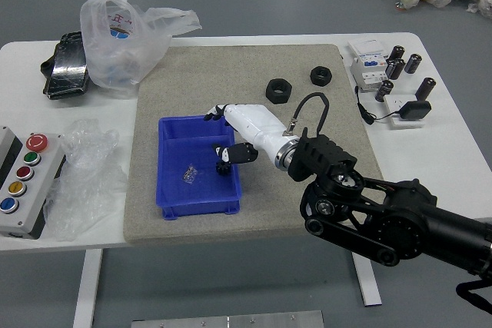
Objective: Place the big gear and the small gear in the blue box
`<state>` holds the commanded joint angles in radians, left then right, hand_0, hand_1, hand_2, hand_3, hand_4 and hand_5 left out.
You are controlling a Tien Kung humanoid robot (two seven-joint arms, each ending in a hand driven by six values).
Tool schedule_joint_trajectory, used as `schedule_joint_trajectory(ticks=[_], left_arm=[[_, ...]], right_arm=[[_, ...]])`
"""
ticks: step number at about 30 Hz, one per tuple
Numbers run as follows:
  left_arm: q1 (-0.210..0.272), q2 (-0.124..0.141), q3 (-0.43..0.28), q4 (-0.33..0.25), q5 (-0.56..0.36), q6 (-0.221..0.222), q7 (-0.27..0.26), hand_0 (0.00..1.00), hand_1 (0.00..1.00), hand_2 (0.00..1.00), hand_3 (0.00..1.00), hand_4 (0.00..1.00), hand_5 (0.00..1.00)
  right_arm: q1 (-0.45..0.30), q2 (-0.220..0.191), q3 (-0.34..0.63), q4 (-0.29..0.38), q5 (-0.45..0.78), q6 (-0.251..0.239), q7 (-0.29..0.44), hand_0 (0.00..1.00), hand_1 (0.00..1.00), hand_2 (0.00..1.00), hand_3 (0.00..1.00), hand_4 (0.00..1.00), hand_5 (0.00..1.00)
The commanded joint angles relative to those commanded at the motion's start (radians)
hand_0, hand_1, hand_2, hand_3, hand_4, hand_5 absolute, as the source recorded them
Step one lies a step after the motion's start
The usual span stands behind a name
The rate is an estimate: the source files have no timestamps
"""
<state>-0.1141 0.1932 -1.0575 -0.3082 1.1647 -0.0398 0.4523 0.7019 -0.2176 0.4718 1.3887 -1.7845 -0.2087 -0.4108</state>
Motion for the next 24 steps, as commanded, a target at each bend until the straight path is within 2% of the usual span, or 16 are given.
schedule_joint_trajectory(ticks=[5, 6, 11, 12, 16, 19, 24], left_arm=[[0.003, 0.001, 0.004, 0.001, -0.007, 0.002, -0.003, 0.746, 0.704, 0.689, 0.79, 0.764, 0.501], [0.003, 0.001, 0.007, 0.001, -0.011, 0.003, -0.005, 0.746, 0.705, 0.689, 0.79, 0.764, 0.502], [0.002, 0.001, 0.008, 0.002, -0.014, 0.004, -0.006, 0.746, 0.705, 0.689, 0.79, 0.764, 0.502], [0.002, 0.001, 0.008, 0.002, -0.013, 0.003, -0.006, 0.746, 0.704, 0.69, 0.79, 0.764, 0.501], [-0.003, 0.0, 0.014, 0.003, -0.02, 0.005, -0.01, 0.746, 0.704, 0.69, 0.79, 0.764, 0.501], [-0.003, 0.001, 0.016, 0.004, -0.021, 0.005, -0.012, 0.746, 0.704, 0.689, 0.79, 0.764, 0.502], [0.002, 0.002, 0.008, 0.004, -0.013, 0.003, -0.009, 0.745, 0.705, 0.69, 0.79, 0.764, 0.502]], right_arm=[[-0.081, -0.05, 0.127, -0.002, -0.051, -0.017, -0.024, 0.384, 0.676, 0.756, 0.77, 0.633, 0.174], [-0.099, -0.062, 0.154, -0.004, -0.061, -0.018, -0.029, 0.519, 0.724, 0.783, 0.809, 0.705, 0.161], [-0.175, -0.104, 0.262, -0.009, -0.113, -0.012, -0.068, 0.519, 0.724, 0.783, 0.809, 0.705, 0.161], [-0.188, -0.108, 0.276, -0.011, -0.118, -0.01, -0.073, 0.694, 0.769, 0.812, 0.84, 0.817, 0.222], [-0.266, -0.127, 0.315, -0.012, -0.116, -0.007, -0.078, 0.694, 0.769, 0.812, 0.84, 0.817, 0.222], [-0.327, -0.148, 0.346, 0.017, -0.084, -0.019, -0.051, 0.723, 0.775, 0.817, 0.842, 0.823, 0.224], [-0.428, -0.188, 0.366, 0.086, 0.015, -0.057, 0.043, 0.733, 0.768, 0.802, 0.827, 0.839, 0.208]])
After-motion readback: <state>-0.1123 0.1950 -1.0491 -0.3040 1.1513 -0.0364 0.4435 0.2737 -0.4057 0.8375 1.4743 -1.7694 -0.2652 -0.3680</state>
